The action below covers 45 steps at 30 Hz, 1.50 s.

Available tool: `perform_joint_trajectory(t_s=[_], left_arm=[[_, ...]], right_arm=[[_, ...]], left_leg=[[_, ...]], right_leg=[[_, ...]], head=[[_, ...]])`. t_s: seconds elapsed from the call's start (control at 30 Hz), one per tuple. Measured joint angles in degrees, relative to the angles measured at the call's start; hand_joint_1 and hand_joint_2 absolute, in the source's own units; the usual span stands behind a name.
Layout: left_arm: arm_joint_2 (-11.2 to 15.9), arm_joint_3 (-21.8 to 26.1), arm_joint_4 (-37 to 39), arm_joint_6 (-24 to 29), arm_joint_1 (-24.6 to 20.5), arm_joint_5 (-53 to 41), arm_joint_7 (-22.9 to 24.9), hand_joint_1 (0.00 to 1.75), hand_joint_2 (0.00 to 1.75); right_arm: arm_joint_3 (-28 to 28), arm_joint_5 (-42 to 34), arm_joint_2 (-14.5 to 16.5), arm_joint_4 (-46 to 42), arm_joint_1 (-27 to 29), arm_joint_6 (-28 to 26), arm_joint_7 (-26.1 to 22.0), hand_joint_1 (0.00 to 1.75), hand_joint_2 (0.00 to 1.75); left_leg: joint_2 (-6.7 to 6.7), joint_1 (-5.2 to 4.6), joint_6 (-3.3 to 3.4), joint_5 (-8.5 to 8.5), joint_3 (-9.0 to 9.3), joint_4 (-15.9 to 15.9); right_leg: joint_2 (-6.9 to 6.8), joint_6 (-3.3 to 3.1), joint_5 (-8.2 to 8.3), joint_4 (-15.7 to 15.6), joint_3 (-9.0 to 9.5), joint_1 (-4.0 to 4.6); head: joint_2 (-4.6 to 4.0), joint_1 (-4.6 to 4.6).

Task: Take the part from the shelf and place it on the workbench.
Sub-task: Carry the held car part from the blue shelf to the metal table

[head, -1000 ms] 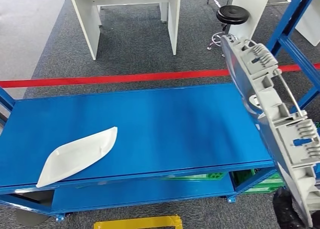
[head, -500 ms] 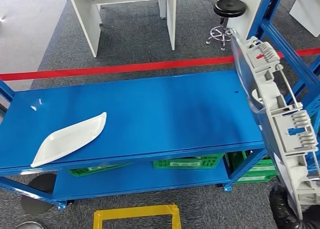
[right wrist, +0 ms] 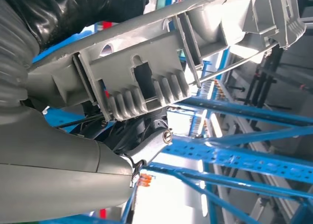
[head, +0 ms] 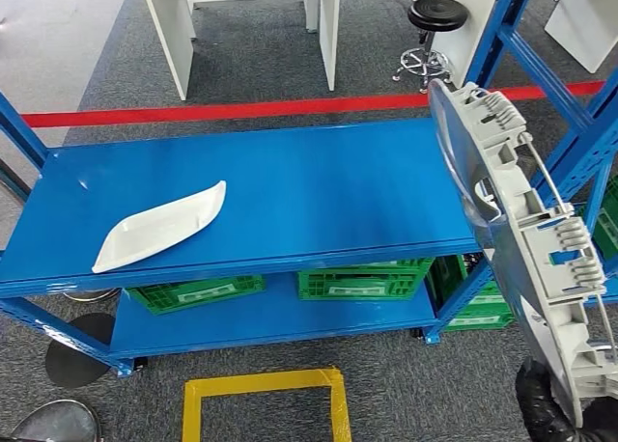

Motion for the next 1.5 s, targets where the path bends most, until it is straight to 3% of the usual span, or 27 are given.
perform_joint_trajectory(t_s=[0.07, 0.13, 0.23, 0.3, 0.37, 0.4, 0.43, 0.5, 0.57, 0.6, 0.67, 0.73, 0.77, 0.83, 0.9, 0.93, 0.97, 1.0, 1.07, 1.13, 1.17, 1.23, 1.3, 1.4, 1.43, 1.47, 1.5], left_arm=[[-0.1, 0.0, 0.0, 0.0, 0.0, 0.0, 0.0, 0.00, 1.75], [-0.1, 0.0, 0.0, 0.0, 0.0, 0.0, 0.0, 0.00, 1.75], [-0.1, 0.0, 0.0, 0.0, 0.1, 0.0, 0.1, 0.00, 1.75], [-0.1, 0.0, 0.0, 0.0, 0.3, 0.0, 0.2, 0.00, 1.75], [-0.2, 0.0, 0.0, 0.1, 0.4, 0.0, 0.4, 0.00, 1.75], [-0.3, 0.0, 0.0, 0.2, 0.4, 0.0, 0.4, 0.00, 1.75], [-0.3, 0.0, 0.0, 0.2, 0.4, 0.0, 0.5, 0.00, 1.75], [-0.3, 0.0, 0.0, 0.3, 0.4, 0.0, 0.5, 0.00, 1.75], [-0.3, 0.0, 0.0, 0.3, 0.3, 0.1, 0.4, 0.00, 1.75], [-0.3, 0.0, 0.0, 0.3, 0.3, 0.1, 0.4, 0.00, 1.75], [-0.2, 0.0, 0.0, 0.4, 0.3, 0.1, 0.4, 0.00, 1.75], [-0.3, 0.0, 0.0, 0.4, 0.4, 0.1, 0.4, 0.00, 1.75], [-0.3, 0.0, 0.0, 0.4, 0.3, 0.1, 0.4, 0.00, 1.75], [-0.4, 0.0, 0.0, 0.4, 0.2, 0.1, 0.5, 0.00, 1.75], [-0.4, 0.0, 0.0, 0.4, 0.2, 0.1, 0.5, 0.00, 1.75], [-0.5, 0.0, 0.0, 0.4, 0.2, 0.1, 0.5, 0.00, 1.75], [-0.5, 0.0, 0.0, 0.4, 0.2, 0.1, 0.5, 0.00, 1.75], [-0.6, 0.0, 0.0, 0.4, 0.2, 0.1, 0.5, 0.00, 1.75], [-0.7, 0.0, 0.0, 0.4, 0.2, 0.1, 0.5, 0.00, 1.75], [-0.7, 0.0, 0.0, 0.4, 0.2, 0.1, 0.5, 0.00, 1.75], [-0.7, 0.0, 0.0, 0.4, 0.2, 0.1, 0.6, 0.00, 1.75], [-0.7, 0.0, 0.0, 0.4, 0.3, 0.1, 0.8, 0.00, 1.75], [-0.6, 0.0, 0.1, 0.4, 0.4, 0.1, 0.9, 0.00, 1.75], [-0.7, 0.0, 0.1, 1.0, 0.4, 0.1, -0.2, 0.00, 1.75], [-0.7, 0.1, 0.1, 1.2, 0.4, 0.1, -1.1, 0.00, 1.75], [-0.7, 0.4, 0.1, 1.5, 0.4, 0.1, -2.4, 0.00, 1.75], [-0.7, 0.8, 0.1, 1.7, 0.4, 0.1, -3.9, 0.00, 1.75]], right_arm=[[0.1, 0.0, -0.2, 0.0, 0.0, 0.0, 0.3, 1.75, 1.75], [0.1, -0.1, -0.3, 0.0, 0.0, 0.0, 0.4, 1.75, 1.75], [0.1, -0.2, -0.6, 0.1, 0.1, 0.0, 0.4, 1.75, 1.75], [0.1, -0.3, -0.7, 0.2, 0.1, 0.0, 0.4, 1.75, 1.75], [0.1, -0.6, -0.7, 0.2, 0.2, 0.0, 0.4, 1.75, 1.75], [0.0, -0.8, -0.7, 0.2, 0.3, 0.0, 0.4, 1.75, 1.75], [0.0, -1.1, -0.7, 0.2, 0.4, 0.0, 0.4, 1.75, 1.75], [-0.2, -1.7, -0.7, 0.2, 0.7, 0.0, 0.3, 1.75, 1.75], [-0.3, -2.1, -0.7, 0.2, 1.0, 0.0, 0.3, 1.75, 1.75], [-0.4, -2.1, -0.8, 0.2, 1.1, 0.0, 0.2, 1.75, 1.75], [-0.4, -2.2, -0.8, 0.2, 1.1, 0.0, 0.1, 1.75, 1.75], [-0.4, -2.2, -0.8, 0.1, 1.2, 0.0, 0.1, 1.75, 1.75], [-0.5, -2.2, -0.9, 0.1, 1.3, 0.0, 0.1, 1.75, 1.75], [-0.5, -2.2, -1.0, 0.1, 1.3, 0.0, 0.0, 1.75, 1.75], [-0.5, -2.3, -1.1, 0.1, 1.3, 0.0, 0.0, 1.75, 1.75], [-0.5, -2.3, -1.2, 0.1, 1.3, 0.0, 0.0, 1.75, 1.75], [-0.5, -2.4, -1.2, 0.1, 1.4, 0.0, 0.0, 1.75, 1.75], [-0.5, -2.4, -1.2, 0.2, 1.4, 0.0, 0.0, 1.75, 1.75], [-0.5, -2.4, -1.3, 0.1, 1.3, 0.0, 0.0, 1.75, 1.75], [-0.6, -2.4, -1.3, 0.1, 1.3, 0.0, 0.0, 1.75, 1.75], [-0.6, -2.4, -1.3, 0.1, 1.3, 0.0, 0.0, 1.75, 1.75], [-0.7, -2.4, -1.4, 0.1, 1.3, 0.0, -0.2, 1.75, 1.75], [-0.8, -2.4, -1.4, 0.1, 1.3, 0.0, -0.4, 1.75, 1.75], [-1.0, -2.4, -1.4, 0.1, 1.5, 0.0, -0.5, 1.75, 1.75], [-1.0, -2.4, -1.4, 0.1, 1.6, 0.0, -0.5, 1.75, 1.75], [-1.1, -2.4, -1.4, 0.1, 1.8, 0.0, -0.5, 1.75, 1.75], [-1.3, -2.4, -1.4, 0.1, 2.1, 0.0, -0.6, 1.75, 1.75]], left_leg=[[-0.01, 0.03, -0.53, 0.59, -1.93, 1.4], [-0.08, -0.06, -1.12, 1.34, -2.99, 2.4], [-0.31, 0.15, -2.00, 2.03, -3.82, 2.9], [-0.56, 0.36, -2.66, -1.64, -4.76, 5.8], [-0.64, 0.57, -3.13, -7.59, -6.07, 12.7], [-0.64, 0.64, -3.22, -9.48, -6.45, 16.2], [-0.65, 0.66, -3.19, -10.04, -6.22, 18.3], [-0.69, 0.61, -2.77, -7.87, -3.12, 16.6], [-0.92, 0.39, -1.73, -5.64, 2.50, 8.4], [-1.05, 0.20, -1.27, -5.47, 4.78, 4.5], [-1.20, -0.21, -0.73, -5.91, 6.48, 0.7], [-1.02, -0.30, -0.40, -4.98, 5.97, -0.2], [-0.87, -0.19, -0.08, -4.35, 5.58, -0.6], [-0.53, 0.04, 0.42, -3.11, 4.43, -1.0], [-0.38, -0.01, 0.64, -2.13, 2.74, -0.5], [-0.29, -0.05, 0.63, -1.69, 1.82, -0.1], [-0.21, -0.07, 0.59, -1.26, 0.86, 0.3], [-0.16, -0.07, 0.49, -0.87, -0.08, 0.7], [-0.13, -0.12, 0.14, -0.16, -1.75, 1.6], [-0.15, -0.25, -0.34, 0.66, -2.78, 2.4], [-0.15, -0.28, -0.60, 1.20, -3.07, 2.5], [-0.25, -0.20, -1.11, 2.11, -3.47, 2.4], [-0.49, -0.07, -1.83, -0.11, -4.14, 3.6], [-0.66, 0.42, -2.71, -8.79, -5.66, 12.8], [-0.66, 0.56, -2.88, -10.25, -5.85, 16.2], [-0.66, 0.66, -2.98, -10.10, -5.48, 18.3], [-0.67, 0.74, -3.01, -8.71, -4.35, 18.5]], right_leg=[[0.03, 0.15, 0.68, -8.1, 6.24, -0.10], [0.06, -0.36, -1.41, -14.4, 10.01, 0.09], [-0.17, -1.74, -1.25, -15.5, 9.33, 0.27], [-0.47, -2.55, -0.14, -15.5, 8.26, 0.12], [-0.62, -2.98, 0.93, -15.3, 7.06, 0.22], [-0.67, -3.03, 1.48, -15.2, 6.38, 0.29], [-0.69, -3.03, 2.03, -14.9, 5.62, 0.38], [-0.68, -2.97, 3.03, -14.3, 3.98, 0.56], [-0.63, -2.77, 3.83, -13.9, 2.66, 0.72], [-0.63, -2.54, 4.27, -13.8, 2.22, 0.71], [-0.69, -1.84, 5.27, -13.9, 1.57, 0.48], [-0.64, -1.06, 5.81, -14.1, 1.07, 0.29], [-0.51, -0.76, 5.01, -13.6, 0.65, 0.30], [-0.19, -0.35, 0.47, -9.5, -0.90, 0.29], [-0.05, -0.05, -4.46, -2.2, -2.66, 0.25], [-0.05, 0.07, -5.32, 0.9, -2.97, 0.24], [-0.05, 0.15, -4.79, 2.2, -2.46, 0.24], [-0.06, 0.18, -3.26, 1.5, -0.99, 0.23], [-0.07, 0.06, -0.62, -5.4, 4.57, 0.24], [-0.01, -0.33, -1.10, -13.4, 9.86, 0.36], [0.02, -0.58, -1.75, -15.6, 10.91, 0.49], [-0.07, -1.29, -1.33, -16.4, 10.38, 0.53], [-0.32, -2.17, -0.14, -16.5, 9.10, 0.29], [-0.65, -2.89, 1.70, -16.3, 6.85, 0.20], [-0.71, -2.88, 2.29, -16.1, 6.06, 0.22], [-0.73, -2.83, 2.87, -15.9, 5.20, 0.22], [-0.73, -2.75, 3.43, -15.6, 4.32, 0.21]], head=[[0.00, 0.04], [0.00, 0.06], [0.00, 0.17], [0.00, -0.07], [0.00, -0.37], [0.00, -0.43], [0.00, -0.43], [0.00, -0.46], [0.00, -0.44], [0.00, -0.44], [0.00, -0.46], [0.00, -0.47], [0.00, -0.39], [0.00, -0.17], [0.00, -0.05], [0.00, -0.03], [0.00, -0.02], [0.00, 0.01], [0.00, 0.02], [0.00, -0.02], [0.00, -0.02], [0.00, 0.03], [0.00, -0.03], [0.00, -0.43], [0.00, -0.46], [0.00, -0.47], [0.00, -0.48]])
